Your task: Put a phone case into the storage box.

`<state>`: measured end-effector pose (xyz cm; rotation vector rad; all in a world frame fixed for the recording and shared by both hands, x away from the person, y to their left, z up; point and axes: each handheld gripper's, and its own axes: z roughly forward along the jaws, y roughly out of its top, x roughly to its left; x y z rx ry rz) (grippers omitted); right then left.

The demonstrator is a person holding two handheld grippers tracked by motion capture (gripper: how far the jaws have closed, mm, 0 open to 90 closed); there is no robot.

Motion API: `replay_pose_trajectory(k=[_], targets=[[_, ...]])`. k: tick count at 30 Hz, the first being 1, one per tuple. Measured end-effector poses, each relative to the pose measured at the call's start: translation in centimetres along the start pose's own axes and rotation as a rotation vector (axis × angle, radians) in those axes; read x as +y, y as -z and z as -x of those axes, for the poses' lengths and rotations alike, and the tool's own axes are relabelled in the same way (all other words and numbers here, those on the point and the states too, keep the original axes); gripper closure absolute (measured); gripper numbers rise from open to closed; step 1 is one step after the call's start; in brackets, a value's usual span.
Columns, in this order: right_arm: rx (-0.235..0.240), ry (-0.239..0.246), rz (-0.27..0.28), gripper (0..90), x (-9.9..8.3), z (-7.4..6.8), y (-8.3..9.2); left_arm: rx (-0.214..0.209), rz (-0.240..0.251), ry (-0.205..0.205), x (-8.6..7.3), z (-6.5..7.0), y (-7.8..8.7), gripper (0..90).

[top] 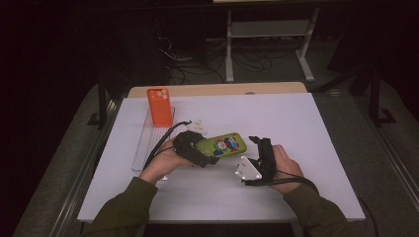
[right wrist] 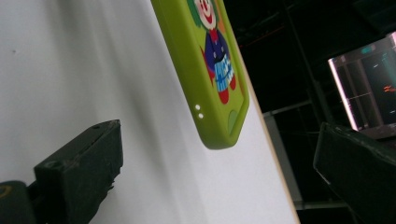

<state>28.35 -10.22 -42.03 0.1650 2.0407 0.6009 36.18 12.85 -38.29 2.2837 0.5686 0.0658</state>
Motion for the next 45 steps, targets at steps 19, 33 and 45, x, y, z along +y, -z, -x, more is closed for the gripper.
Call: replay_pose_trajectory(k=[19,33,45], targets=[[-0.059,0.131,0.047,0.9,1.6,-0.9,-0.4,0.000,0.004,0.004,0.1,-0.1,0.1,15.3],[-0.122,0.190,0.058,7.1,2.5,-1.8,-1.7,-0.003,0.015,0.009,0.1,-0.1,0.3,15.3],[-0.178,0.254,0.029,34.7,2.4,-2.6,-1.9,-0.006,0.009,0.002,0.2,0.0,0.3,15.3]])
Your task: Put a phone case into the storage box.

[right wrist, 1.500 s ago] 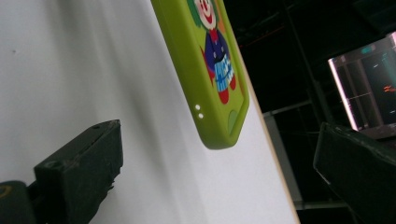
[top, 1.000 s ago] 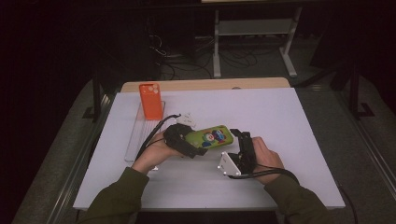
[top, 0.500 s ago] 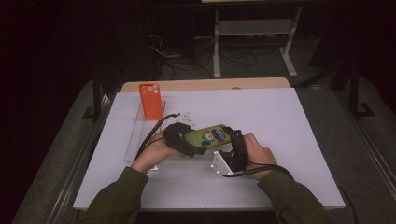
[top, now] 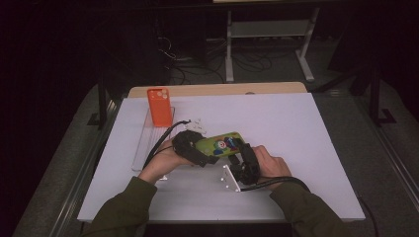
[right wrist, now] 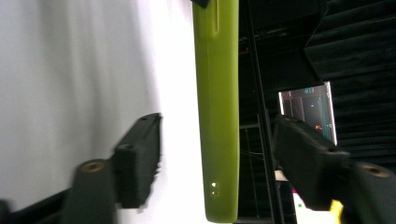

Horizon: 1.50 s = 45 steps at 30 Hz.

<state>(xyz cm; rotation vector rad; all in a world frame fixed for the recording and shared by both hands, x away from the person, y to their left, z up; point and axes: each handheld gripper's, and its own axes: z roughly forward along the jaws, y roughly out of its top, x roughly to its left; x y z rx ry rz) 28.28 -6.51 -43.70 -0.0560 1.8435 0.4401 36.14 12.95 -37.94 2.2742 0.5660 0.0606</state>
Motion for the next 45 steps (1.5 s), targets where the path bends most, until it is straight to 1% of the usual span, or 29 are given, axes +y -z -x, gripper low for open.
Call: replay_pose_trajectory(k=[1,3,4,5,6,7,8,9,10,16,21,28,30,33,37,38,40,41,42,44,45], targets=[[-0.002,0.010,-0.001,37.4,-0.03,-0.04,-0.02,-0.001,-0.001,-0.001,0.00,0.00,-0.01,15.3],[-0.008,0.009,-0.003,43.0,0.01,-0.13,0.05,-0.003,-0.002,0.001,0.01,0.04,-0.02,15.3],[-0.012,0.021,0.001,45.2,0.02,-0.12,0.11,-0.004,-0.009,-0.007,0.02,0.00,0.03,15.3],[-0.025,0.023,0.011,47.5,0.07,-0.06,0.13,-0.003,-0.015,-0.015,0.03,-0.04,0.06,15.3],[-0.019,0.027,0.013,49.9,0.11,-0.07,0.18,-0.003,-0.001,0.002,0.01,0.08,-0.04,15.3],[-0.031,0.022,0.018,52.1,0.15,-0.07,0.25,-0.003,-0.004,-0.001,0.01,0.06,-0.03,15.3],[-0.026,0.024,0.015,53.9,0.18,-0.06,0.29,-0.003,-0.004,0.000,0.00,0.06,-0.04,15.3],[-0.027,0.029,0.017,56.3,0.18,-0.08,0.27,-0.003,-0.015,-0.012,0.01,-0.04,0.03,15.3],[-0.030,0.034,0.022,57.9,0.16,-0.11,0.25,-0.004,-0.005,0.001,-0.01,0.04,-0.04,15.3],[-0.024,0.044,0.022,66.5,0.22,-0.14,0.29,-0.004,-0.007,-0.002,0.00,0.01,-0.01,15.3],[-0.019,0.054,0.019,72.7,0.30,-0.26,0.25,-0.003,0.000,0.004,-0.02,0.02,-0.04,15.3],[-0.018,0.070,0.016,75.1,0.40,-0.42,0.23,-0.003,-0.002,0.004,-0.06,-0.02,-0.04,15.3],[-0.028,0.083,0.011,75.6,0.47,-0.48,0.27,-0.001,-0.003,-0.003,-0.04,-0.01,-0.03,15.2],[-0.035,0.086,0.014,75.9,0.47,-0.53,0.24,-0.003,-0.003,-0.005,-0.05,0.00,-0.06,15.1],[-0.040,0.077,0.010,76.2,0.46,-0.48,0.31,0.000,0.010,-0.012,0.00,0.03,0.03,14.6],[-0.042,0.078,0.004,76.2,0.47,-0.43,0.39,0.000,0.022,-0.008,-0.01,0.07,0.02,14.3],[-0.054,0.075,0.010,76.3,0.45,-0.34,0.41,0.004,0.034,-0.012,0.02,0.10,0.09,13.4],[-0.058,0.074,0.011,76.3,0.45,-0.32,0.45,0.001,0.041,-0.005,0.02,0.11,0.10,13.1],[-0.062,0.069,0.012,76.3,0.45,-0.27,0.46,0.007,0.043,0.001,0.05,0.14,0.14,12.6],[-0.064,0.063,0.010,76.4,0.45,-0.17,0.46,0.015,0.035,-0.011,0.09,0.01,0.25,9.3],[-0.064,0.062,0.010,76.4,0.43,-0.18,0.46,0.013,0.039,-0.005,0.10,0.02,0.30,8.0]])
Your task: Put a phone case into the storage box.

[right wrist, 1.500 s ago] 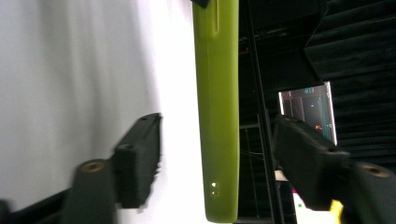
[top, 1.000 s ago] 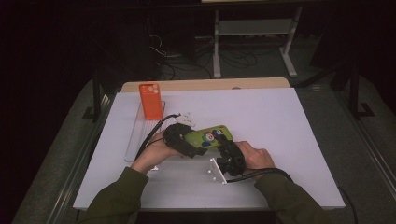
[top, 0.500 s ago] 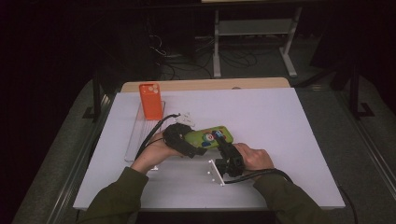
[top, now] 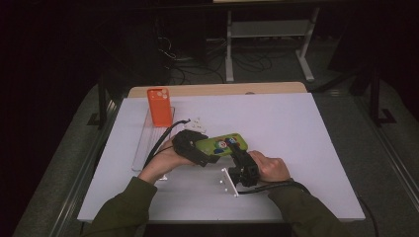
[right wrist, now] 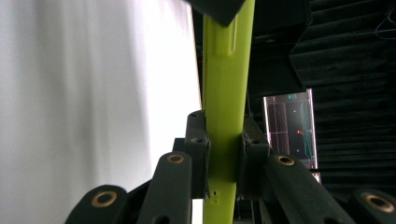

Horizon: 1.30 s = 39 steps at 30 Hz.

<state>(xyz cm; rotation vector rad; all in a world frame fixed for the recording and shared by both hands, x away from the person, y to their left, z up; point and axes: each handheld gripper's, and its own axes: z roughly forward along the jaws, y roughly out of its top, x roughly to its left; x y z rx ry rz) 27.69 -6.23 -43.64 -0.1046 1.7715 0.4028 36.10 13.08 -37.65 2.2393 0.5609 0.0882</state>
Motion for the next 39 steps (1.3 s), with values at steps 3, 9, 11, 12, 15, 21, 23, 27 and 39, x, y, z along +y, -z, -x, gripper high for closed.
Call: replay_pose_trajectory(k=[3,9,11,12,15,21,23,27,39], targets=[[0.000,-0.002,-0.003,76.4,0.0,0.0,0.0,-0.013,0.027,0.013,0.1,-0.1,0.4,0.0],[0.020,-0.010,-0.010,76.3,-0.1,0.0,-0.1,-0.026,0.062,0.008,0.2,-0.2,1.3,0.0],[0.021,-0.014,-0.016,76.3,-0.2,0.0,-0.1,-0.027,0.065,0.009,0.2,-0.3,1.5,0.0],[0.023,-0.015,-0.021,76.3,-0.2,0.0,-0.2,-0.026,0.064,0.008,0.1,-0.3,1.6,0.0],[0.039,-0.028,-0.029,76.3,-0.4,0.0,-0.2,-0.026,0.060,0.005,-0.1,-0.4,1.8,0.0],[0.065,-0.074,-0.055,76.3,-0.8,0.0,-0.4,-0.016,0.055,0.012,-0.7,-0.7,2.3,0.0],[0.071,-0.095,-0.060,76.3,-1.0,0.1,-0.4,-0.010,0.048,0.016,-0.8,-0.9,2.5,0.0],[0.087,-0.133,-0.053,76.3,-1.3,0.6,-0.6,-0.005,0.051,0.020,-1.0,-1.1,2.5,0.0],[0.166,-0.305,-0.079,76.2,-1.9,1.7,-1.0,0.008,0.060,0.028,-1.0,-1.2,2.5,0.0]])
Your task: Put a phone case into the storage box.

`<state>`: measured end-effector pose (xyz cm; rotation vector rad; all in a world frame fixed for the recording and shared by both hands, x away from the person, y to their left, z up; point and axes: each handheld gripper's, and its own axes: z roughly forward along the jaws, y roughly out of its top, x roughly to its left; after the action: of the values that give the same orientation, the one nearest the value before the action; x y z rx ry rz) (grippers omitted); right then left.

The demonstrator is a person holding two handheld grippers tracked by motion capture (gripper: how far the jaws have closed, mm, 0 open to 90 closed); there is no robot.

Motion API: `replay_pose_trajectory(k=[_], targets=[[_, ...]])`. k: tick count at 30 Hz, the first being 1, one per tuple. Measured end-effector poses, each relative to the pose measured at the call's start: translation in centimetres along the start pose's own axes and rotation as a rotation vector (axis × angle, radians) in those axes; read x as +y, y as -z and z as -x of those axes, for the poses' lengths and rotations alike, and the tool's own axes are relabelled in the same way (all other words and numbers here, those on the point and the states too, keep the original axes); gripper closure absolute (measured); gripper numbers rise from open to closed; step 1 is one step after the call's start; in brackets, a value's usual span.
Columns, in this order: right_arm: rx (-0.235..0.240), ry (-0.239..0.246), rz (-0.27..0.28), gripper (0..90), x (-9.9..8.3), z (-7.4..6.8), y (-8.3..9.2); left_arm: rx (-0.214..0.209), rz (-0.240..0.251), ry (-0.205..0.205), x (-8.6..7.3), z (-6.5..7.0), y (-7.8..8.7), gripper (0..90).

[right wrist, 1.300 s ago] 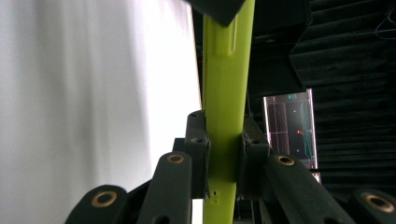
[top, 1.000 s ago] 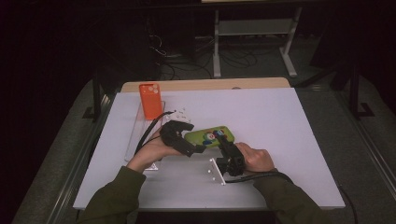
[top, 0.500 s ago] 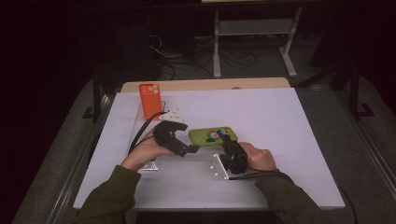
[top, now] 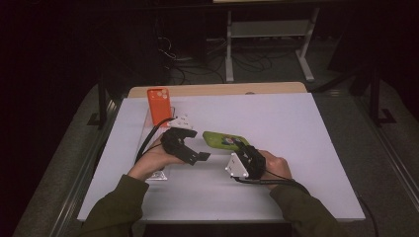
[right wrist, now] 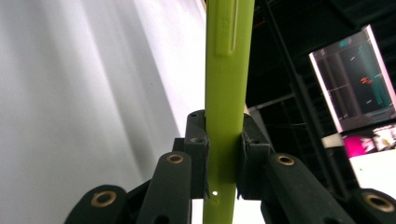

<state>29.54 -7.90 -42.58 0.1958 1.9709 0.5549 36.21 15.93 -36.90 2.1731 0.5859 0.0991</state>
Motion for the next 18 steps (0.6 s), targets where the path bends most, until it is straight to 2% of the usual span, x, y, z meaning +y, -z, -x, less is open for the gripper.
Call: replay_pose_trajectory(k=[2,4,5,6,7,8,14,15,16,18], targets=[[0.015,-0.048,-0.003,76.2,0.0,0.2,0.0,0.004,0.003,0.000,0.0,0.0,0.0,0.0],[0.049,-0.126,-0.016,76.2,0.0,0.4,0.0,0.007,0.018,0.014,0.0,0.0,-0.1,0.0],[0.066,-0.190,-0.017,76.2,0.1,0.5,0.0,0.008,0.021,0.019,0.0,0.0,-0.1,0.0],[0.089,-0.206,-0.021,76.2,0.0,0.8,-0.1,0.009,0.025,0.017,0.0,0.0,0.0,0.0],[0.093,-0.228,-0.023,76.2,-0.1,0.9,-0.1,0.012,0.020,-0.005,0.1,-0.2,0.0,0.0],[0.114,-0.254,-0.024,76.2,-0.2,1.2,-0.2,0.014,0.032,-0.004,0.1,-0.3,0.0,0.0],[0.171,-0.400,-0.028,76.2,-0.6,2.1,-0.4,0.027,0.025,0.010,0.1,-0.3,0.0,0.0],[0.183,-0.456,-0.032,76.2,-0.5,2.2,-0.4,0.029,0.028,0.016,0.1,-0.3,0.0,0.0],[0.195,-0.475,-0.037,76.2,-0.6,2.4,-0.5,0.030,0.030,0.021,0.1,-0.3,-0.1,0.0],[0.216,-0.547,-0.042,76.2,-0.7,2.7,-0.5,0.033,0.031,0.023,0.1,-0.3,-0.1,0.0]])
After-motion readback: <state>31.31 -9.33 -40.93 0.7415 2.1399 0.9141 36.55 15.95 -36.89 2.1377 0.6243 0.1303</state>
